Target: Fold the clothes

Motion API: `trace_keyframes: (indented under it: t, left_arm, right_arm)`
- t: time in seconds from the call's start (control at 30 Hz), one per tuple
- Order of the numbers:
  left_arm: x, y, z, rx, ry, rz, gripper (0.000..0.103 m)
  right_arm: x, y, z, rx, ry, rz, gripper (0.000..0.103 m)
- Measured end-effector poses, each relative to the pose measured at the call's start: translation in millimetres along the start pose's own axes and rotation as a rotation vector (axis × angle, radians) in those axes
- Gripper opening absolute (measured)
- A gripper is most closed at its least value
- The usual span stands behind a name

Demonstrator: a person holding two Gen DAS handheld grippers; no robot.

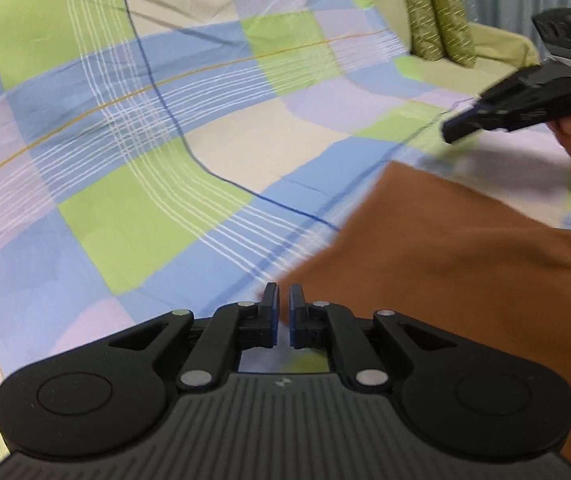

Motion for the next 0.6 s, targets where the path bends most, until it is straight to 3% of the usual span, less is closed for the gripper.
trace_keyframes:
  t: [0.07,0.13,0.23,0.4,0.6]
  left_arm:
    - [-19,12,-13,-0.004,0.0,-0.032,0.007]
    - [-35,17,-21,-0.008,0.005,-0.053,0.016]
    - [-55,20,-26,-0.004,0.004,-0.088,0.018]
    - [-88,13,-40,0.032,-0.021,-0.144,0.018]
    - [-98,2,-55,0.045,-0.011,-0.166,0.018]
  right_arm:
    - [16,26,-27,0.015,-0.034,0.087,0.013]
    - [26,38,-51,0.043,-0.069,0.122,0.013]
    - [29,43,-82,0.068,-0.163,0.174,0.015]
    - [23,22,-84,0.085,-0.258,0.241,0.015]
    - [25,-12,-84,0.164,-0.278,0.26,0.015]
Point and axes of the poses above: each gripper's, at about its wrist camera, not at the fingertips, and y roughly against the way its jaws point, x to its left, z to its top, the point moved 8 cm from there along -y, roughly the way its jaws point, and after that the axes turned 12 degrees about x, right-handed, at the moved point
